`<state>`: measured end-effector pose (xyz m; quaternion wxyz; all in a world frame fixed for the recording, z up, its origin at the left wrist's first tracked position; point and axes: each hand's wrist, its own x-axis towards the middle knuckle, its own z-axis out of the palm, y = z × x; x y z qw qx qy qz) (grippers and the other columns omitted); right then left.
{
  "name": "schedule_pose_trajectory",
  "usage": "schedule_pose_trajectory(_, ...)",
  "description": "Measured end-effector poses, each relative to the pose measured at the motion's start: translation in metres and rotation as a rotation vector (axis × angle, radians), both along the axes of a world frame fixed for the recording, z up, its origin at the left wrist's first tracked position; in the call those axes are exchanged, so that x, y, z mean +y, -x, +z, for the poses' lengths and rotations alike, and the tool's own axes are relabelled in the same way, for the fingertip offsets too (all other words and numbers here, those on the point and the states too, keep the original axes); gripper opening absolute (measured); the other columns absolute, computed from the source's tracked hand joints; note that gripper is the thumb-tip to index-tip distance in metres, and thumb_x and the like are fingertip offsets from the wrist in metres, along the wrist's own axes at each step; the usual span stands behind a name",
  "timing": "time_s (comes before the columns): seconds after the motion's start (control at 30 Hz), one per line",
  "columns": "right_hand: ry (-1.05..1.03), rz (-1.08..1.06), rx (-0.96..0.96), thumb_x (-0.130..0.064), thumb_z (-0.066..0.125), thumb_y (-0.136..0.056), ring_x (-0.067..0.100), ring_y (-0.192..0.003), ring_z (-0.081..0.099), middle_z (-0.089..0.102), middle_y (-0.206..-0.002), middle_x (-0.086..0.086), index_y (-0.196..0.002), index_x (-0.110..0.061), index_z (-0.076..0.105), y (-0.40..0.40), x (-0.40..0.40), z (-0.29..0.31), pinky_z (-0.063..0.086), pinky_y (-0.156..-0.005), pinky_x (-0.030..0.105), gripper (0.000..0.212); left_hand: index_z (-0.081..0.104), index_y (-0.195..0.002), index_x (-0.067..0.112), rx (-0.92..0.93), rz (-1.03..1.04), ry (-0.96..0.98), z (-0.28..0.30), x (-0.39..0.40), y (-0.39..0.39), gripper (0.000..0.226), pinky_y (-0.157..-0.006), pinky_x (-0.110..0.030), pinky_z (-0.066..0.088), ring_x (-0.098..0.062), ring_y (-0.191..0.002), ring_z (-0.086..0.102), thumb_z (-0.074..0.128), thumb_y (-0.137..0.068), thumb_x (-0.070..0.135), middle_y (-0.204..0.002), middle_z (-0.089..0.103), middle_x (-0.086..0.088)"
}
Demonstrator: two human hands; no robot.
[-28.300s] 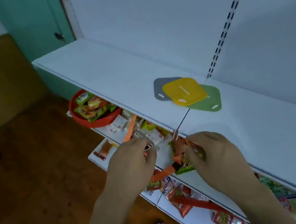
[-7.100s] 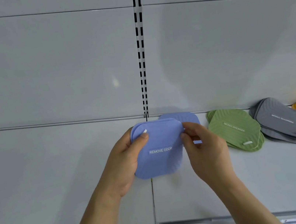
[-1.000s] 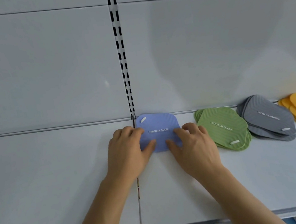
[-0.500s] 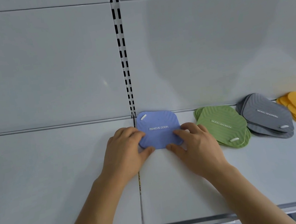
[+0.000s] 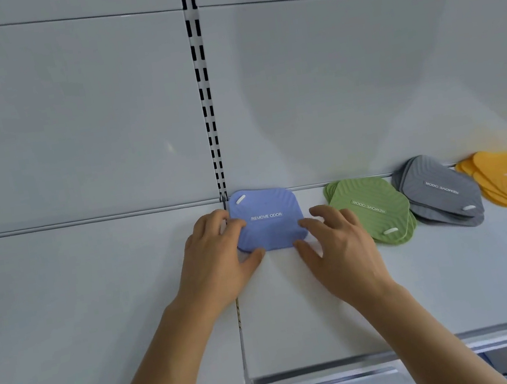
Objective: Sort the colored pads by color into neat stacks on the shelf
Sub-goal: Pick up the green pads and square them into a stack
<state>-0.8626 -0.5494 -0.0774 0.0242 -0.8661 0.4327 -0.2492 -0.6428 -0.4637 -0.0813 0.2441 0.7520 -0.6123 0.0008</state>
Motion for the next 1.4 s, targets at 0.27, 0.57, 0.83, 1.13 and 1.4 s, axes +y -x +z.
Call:
schedule_pose_trajectory(0.27,-0.014,-0.230,0.104,-0.037,0.059,-0.093,0.042,-0.128,0.052,0.061,-0.137,0.014,-0.121,-0.012,0.071,0.079,-0.002,0.003,0.050,-0.101,0.055,0.040,0.072,-0.113,0.010,-0.015,-0.142,0.126,0.002,-0.011,0.077,0.045,-0.100,-0.049,0.053,-0.038,-0.121,0.061,0.055,-0.089,0.044,-0.123,0.065,-0.012)
schedule_pose_trajectory(0.57,-0.014,-0.059,0.002,-0.017,0.074,-0.090,0.038,-0.100,0.062,0.072,-0.109,0.004,-0.103,-0.015,0.080,0.123,-0.042,0.010,0.055,-0.089,0.044,0.014,0.072,-0.097,0.012,-0.057,-0.017,0.043,-0.002,-0.024,0.145,0.035,-0.091,-0.046,0.052,-0.032,-0.107,0.058,0.051,-0.090,0.040,-0.106,0.064,-0.005)
schedule_pose_trajectory(0.83,-0.081,0.161,-0.030,-0.028,0.061,-0.095,0.035,-0.085,0.055,0.063,-0.096,0.002,-0.089,-0.020,0.077,0.136,-0.076,0.009,0.053,-0.075,0.046,0.020,0.071,-0.087,0.013,0.017,0.140,0.066,0.000,-0.037,0.199,0.030,-0.083,-0.046,0.054,-0.030,-0.093,0.060,0.050,-0.092,0.035,-0.093,0.065,-0.003)
schedule_pose_trajectory(1.13,-0.126,0.278,-0.311,-0.009,0.063,-0.097,0.025,-0.084,0.056,0.062,-0.090,0.000,-0.091,-0.014,0.066,0.136,-0.039,0.035,0.047,-0.077,0.036,0.009,0.068,-0.098,0.027,0.880,0.219,0.099,0.041,-0.031,0.236,0.036,-0.079,-0.026,0.054,0.003,-0.082,0.067,0.049,-0.102,0.059,-0.086,0.074,0.020)
schedule_pose_trajectory(1.4,-0.244,0.193,-0.398,-0.005,0.066,-0.095,0.015,-0.094,0.065,0.070,-0.105,-0.007,-0.107,-0.019,0.075,0.141,-0.054,0.021,0.054,-0.082,0.028,0.021,0.064,-0.108,0.030,0.758,0.451,0.208,0.037,-0.017,0.212,0.013,-0.066,-0.033,0.057,-0.018,-0.067,0.073,0.054,-0.102,0.023,-0.082,0.074,0.007)
